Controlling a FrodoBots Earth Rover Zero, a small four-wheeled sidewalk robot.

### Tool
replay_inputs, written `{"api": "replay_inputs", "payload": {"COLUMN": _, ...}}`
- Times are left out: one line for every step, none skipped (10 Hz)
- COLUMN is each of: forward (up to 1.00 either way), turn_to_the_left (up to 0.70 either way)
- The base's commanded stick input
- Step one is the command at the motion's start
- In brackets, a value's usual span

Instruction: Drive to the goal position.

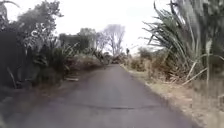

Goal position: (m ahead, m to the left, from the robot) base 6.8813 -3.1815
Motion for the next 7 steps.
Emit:
{"api": "replay_inputs", "payload": {"forward": 1.00, "turn_to_the_left": 0.00}}
{"api": "replay_inputs", "payload": {"forward": 1.00, "turn_to_the_left": 0.00}}
{"api": "replay_inputs", "payload": {"forward": 1.00, "turn_to_the_left": 0.00}}
{"api": "replay_inputs", "payload": {"forward": 1.00, "turn_to_the_left": 0.00}}
{"api": "replay_inputs", "payload": {"forward": 1.00, "turn_to_the_left": 0.00}}
{"api": "replay_inputs", "payload": {"forward": 1.00, "turn_to_the_left": 0.00}}
{"api": "replay_inputs", "payload": {"forward": 1.00, "turn_to_the_left": 0.00}}
